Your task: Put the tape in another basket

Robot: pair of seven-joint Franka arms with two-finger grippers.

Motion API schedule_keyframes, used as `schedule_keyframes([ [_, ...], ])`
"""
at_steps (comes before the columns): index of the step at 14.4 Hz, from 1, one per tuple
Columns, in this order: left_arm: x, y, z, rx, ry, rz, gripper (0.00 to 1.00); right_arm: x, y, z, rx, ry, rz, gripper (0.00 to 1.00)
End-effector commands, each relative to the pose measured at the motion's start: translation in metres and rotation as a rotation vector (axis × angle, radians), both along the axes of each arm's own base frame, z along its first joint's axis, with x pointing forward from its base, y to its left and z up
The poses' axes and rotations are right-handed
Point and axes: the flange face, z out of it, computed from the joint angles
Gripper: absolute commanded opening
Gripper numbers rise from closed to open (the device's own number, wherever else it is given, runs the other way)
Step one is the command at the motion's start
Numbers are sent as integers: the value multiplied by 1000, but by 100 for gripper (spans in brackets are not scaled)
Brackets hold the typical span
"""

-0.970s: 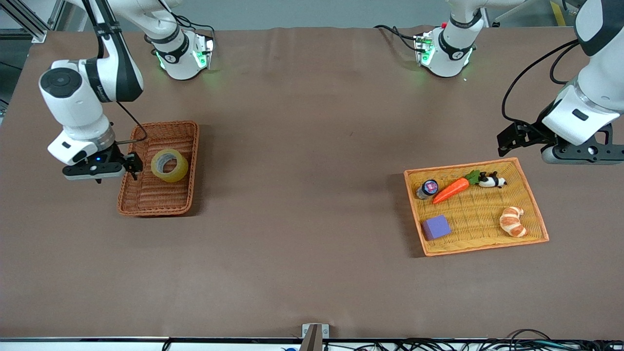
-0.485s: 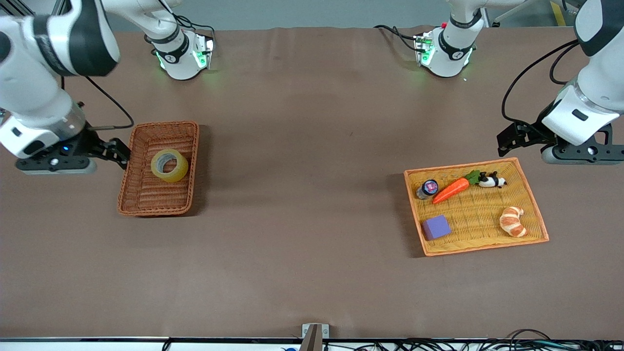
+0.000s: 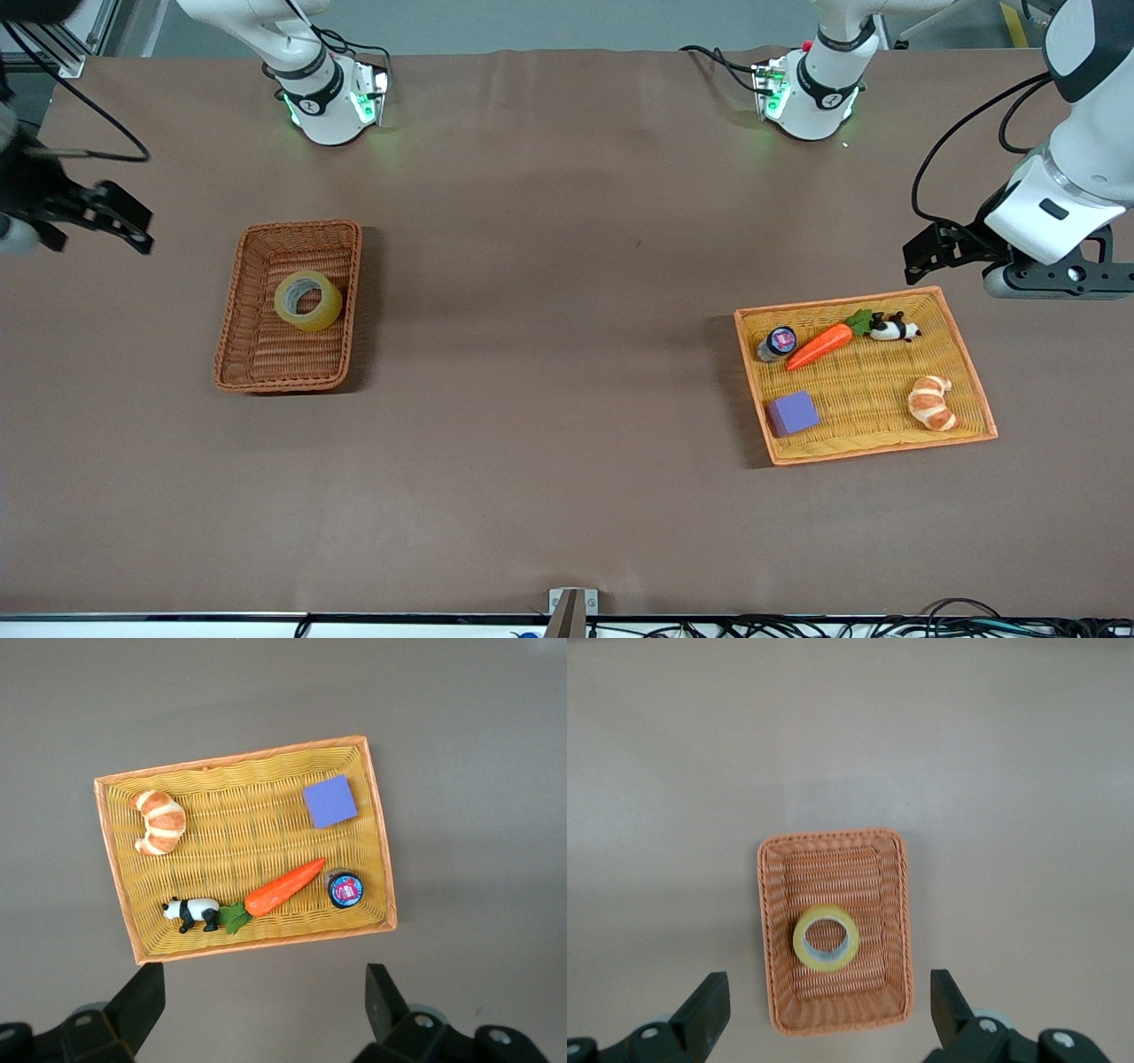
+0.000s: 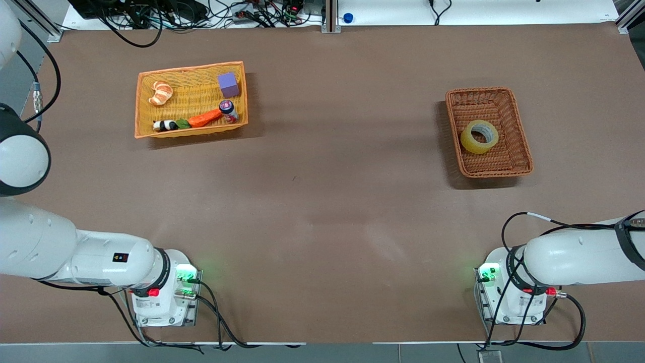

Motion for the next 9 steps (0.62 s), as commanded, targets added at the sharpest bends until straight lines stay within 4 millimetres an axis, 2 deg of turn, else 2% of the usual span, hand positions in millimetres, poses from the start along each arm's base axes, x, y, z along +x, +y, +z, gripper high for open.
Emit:
schedule_keyframes([
  [1, -2, 0, 3, 18, 1, -4, 100, 7, -3, -8, 25, 34, -1, 100],
  [9, -3, -1, 4, 13, 0, 3, 100, 5, 6, -3, 17, 34, 79, 100],
])
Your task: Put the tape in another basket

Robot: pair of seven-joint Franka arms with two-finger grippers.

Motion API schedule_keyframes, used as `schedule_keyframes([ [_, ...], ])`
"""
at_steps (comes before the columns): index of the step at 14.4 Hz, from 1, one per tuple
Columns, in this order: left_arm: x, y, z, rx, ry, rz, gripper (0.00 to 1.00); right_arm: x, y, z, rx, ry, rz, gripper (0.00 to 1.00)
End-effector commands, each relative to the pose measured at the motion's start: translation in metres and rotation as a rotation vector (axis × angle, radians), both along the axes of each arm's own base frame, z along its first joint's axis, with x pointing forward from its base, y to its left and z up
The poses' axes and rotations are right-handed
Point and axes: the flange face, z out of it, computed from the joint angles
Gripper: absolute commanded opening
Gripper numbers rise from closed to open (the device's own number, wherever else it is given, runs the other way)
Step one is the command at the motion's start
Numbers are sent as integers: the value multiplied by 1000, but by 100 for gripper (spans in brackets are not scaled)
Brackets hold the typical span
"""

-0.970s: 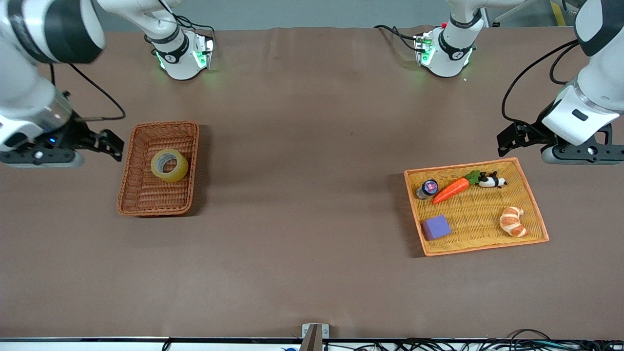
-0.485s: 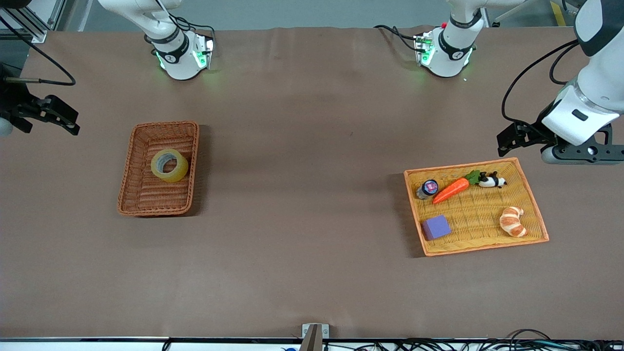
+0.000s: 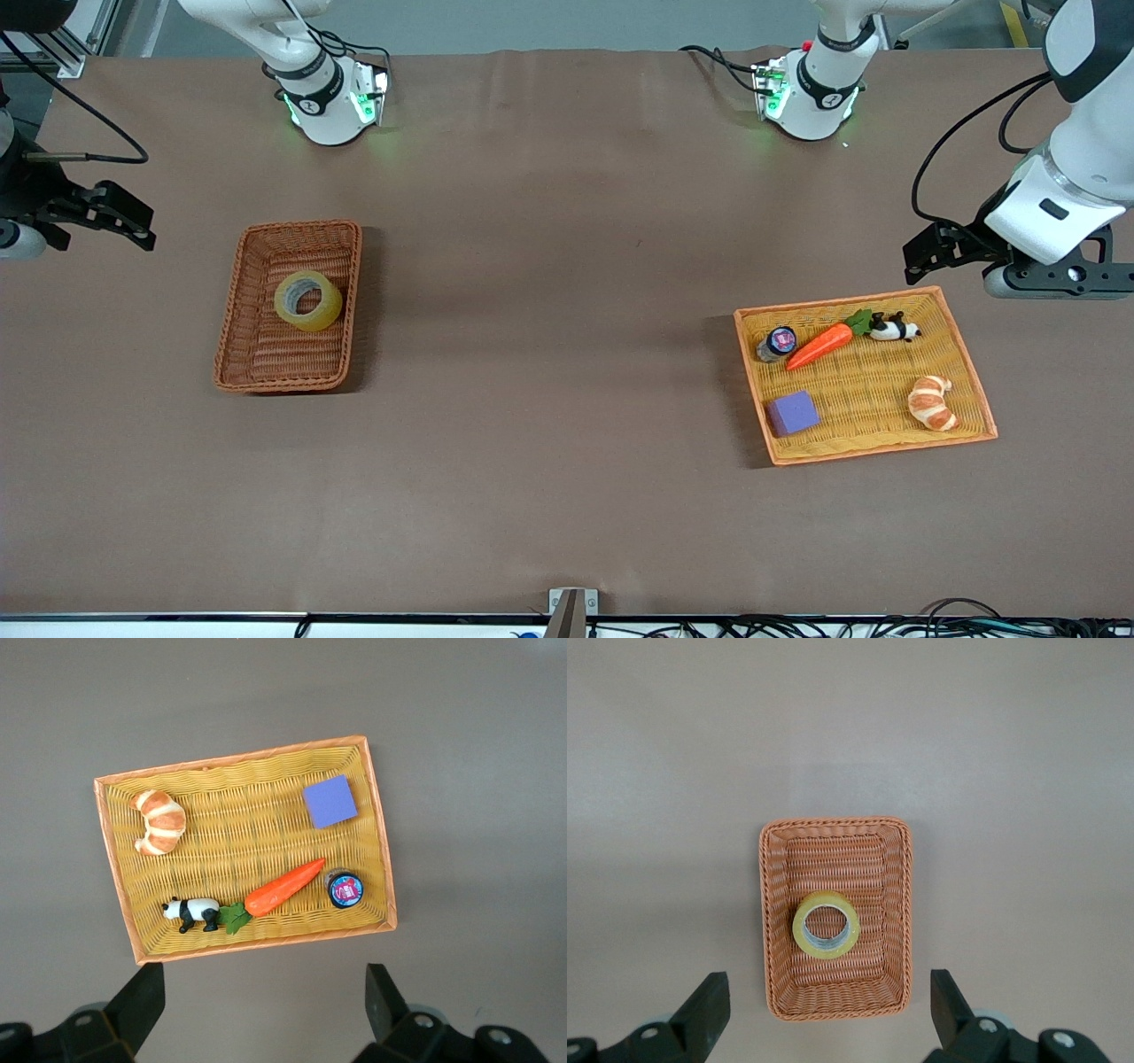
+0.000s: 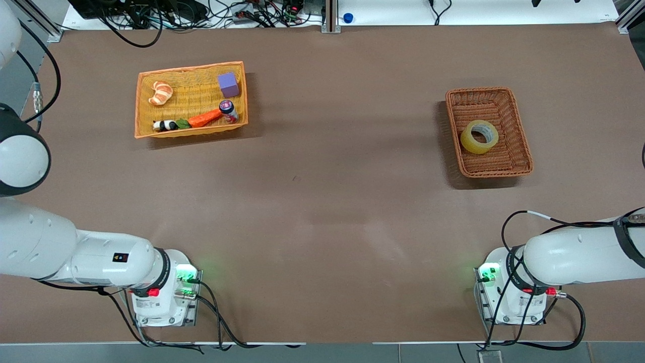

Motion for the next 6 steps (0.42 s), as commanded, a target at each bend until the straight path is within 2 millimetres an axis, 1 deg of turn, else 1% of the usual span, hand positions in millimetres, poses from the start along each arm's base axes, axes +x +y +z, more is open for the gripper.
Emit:
schedule_keyframes([
  [1, -3, 0, 4, 13, 0, 3, 100, -2, -1, 6, 17, 4, 32, 100],
  [2, -3, -1, 3, 13, 2, 2, 100, -1, -4, 5, 20, 4, 26, 100],
  [6, -3, -1, 4, 13, 0, 2, 100, 0, 3, 5, 24, -3, 39, 100],
])
